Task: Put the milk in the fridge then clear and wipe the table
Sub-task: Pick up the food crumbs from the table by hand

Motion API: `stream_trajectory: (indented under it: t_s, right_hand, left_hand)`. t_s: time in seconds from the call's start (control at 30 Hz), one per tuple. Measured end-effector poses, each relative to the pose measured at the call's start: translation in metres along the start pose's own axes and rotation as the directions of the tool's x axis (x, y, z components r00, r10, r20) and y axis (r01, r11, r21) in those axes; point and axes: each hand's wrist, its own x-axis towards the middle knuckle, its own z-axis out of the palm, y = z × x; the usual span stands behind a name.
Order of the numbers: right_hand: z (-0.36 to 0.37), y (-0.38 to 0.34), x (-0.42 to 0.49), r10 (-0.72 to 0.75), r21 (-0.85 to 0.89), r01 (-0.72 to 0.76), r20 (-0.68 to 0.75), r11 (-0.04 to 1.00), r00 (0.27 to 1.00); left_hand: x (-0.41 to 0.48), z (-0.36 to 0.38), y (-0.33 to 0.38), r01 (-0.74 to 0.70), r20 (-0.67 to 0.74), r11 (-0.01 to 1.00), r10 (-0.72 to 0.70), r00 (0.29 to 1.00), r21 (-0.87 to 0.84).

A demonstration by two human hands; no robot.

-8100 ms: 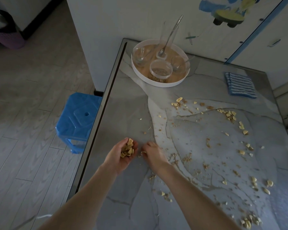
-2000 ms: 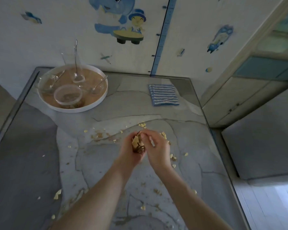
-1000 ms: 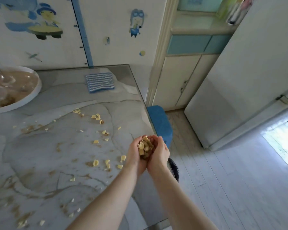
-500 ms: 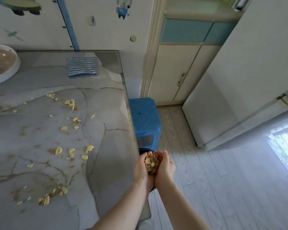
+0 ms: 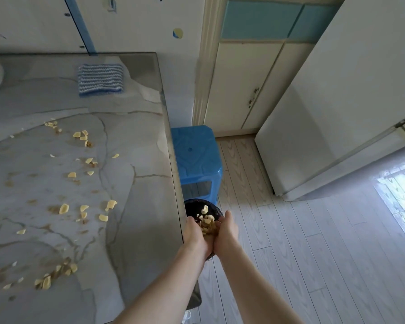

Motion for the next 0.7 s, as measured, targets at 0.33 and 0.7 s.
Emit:
stream_trajectory:
  t_s: [0.33, 0.7]
  right_hand:
    - [0.012, -0.011, -0.009, 0.062, 0.043, -0.061, -0.027, 0.997, 0.998]
    - [0.008, -0.017, -0.01, 0.046, 0.087, -0.046, 0.002, 0.995, 0.999]
  left_hand:
    - [0.001, 0.008, 0.017, 0.045, 0.033, 0.999, -0.045, 0.998, 0.013]
    - [-0.019, 0.015, 0.024, 0.036, 0.075, 0.997, -0.042, 0.996, 0.072]
